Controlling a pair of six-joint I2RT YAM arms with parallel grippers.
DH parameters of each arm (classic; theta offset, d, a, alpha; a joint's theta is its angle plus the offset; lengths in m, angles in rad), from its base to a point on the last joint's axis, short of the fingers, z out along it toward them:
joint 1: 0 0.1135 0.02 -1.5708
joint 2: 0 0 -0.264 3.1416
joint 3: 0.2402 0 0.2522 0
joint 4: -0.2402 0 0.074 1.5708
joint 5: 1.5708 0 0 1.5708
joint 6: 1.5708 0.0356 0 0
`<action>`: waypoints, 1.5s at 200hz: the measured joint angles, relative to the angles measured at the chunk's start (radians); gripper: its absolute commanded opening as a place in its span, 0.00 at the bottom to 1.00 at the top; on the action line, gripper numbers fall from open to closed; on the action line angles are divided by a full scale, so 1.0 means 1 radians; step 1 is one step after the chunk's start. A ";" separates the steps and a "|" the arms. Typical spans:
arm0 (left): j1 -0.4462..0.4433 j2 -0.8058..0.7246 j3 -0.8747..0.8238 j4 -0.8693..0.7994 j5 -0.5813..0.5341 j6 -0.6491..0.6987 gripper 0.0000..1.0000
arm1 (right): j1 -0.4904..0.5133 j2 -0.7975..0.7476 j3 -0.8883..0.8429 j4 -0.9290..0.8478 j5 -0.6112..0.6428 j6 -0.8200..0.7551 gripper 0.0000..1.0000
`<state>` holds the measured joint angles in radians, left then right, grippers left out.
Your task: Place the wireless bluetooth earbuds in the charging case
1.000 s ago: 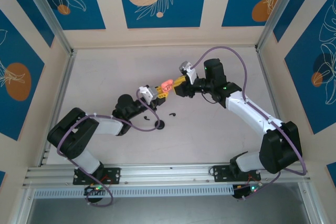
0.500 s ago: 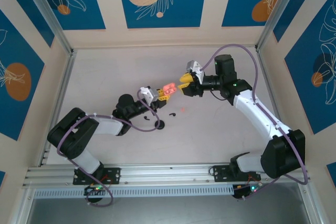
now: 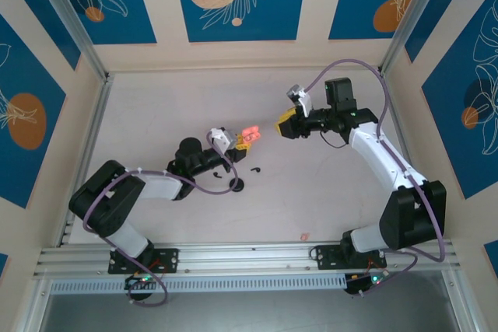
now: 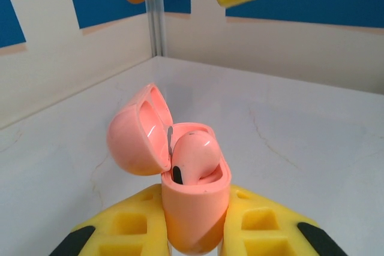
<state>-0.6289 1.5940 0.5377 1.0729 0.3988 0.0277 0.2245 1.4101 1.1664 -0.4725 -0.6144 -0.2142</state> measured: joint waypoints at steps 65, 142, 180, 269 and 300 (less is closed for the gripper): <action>0.000 -0.031 0.000 -0.066 -0.024 0.010 0.13 | 0.006 -0.011 -0.008 -0.325 0.187 0.347 0.40; 0.000 -0.100 -0.013 -0.135 -0.043 0.032 0.13 | 0.209 -0.322 -0.324 -0.690 0.285 0.945 0.43; 0.000 -0.110 -0.015 -0.158 -0.045 0.033 0.13 | 0.258 -0.294 -0.452 -0.695 0.299 1.070 0.44; 0.000 -0.114 -0.016 -0.171 -0.045 0.035 0.13 | 0.309 -0.168 -0.549 -0.585 0.379 1.181 0.42; 0.000 -0.114 -0.016 -0.172 -0.045 0.035 0.13 | 0.317 -0.116 -0.555 -0.556 0.404 1.197 0.41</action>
<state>-0.6289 1.4799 0.5217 0.9009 0.3542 0.0624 0.5411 1.2942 0.6117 -1.0286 -0.2100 0.9829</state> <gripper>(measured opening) 0.182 0.416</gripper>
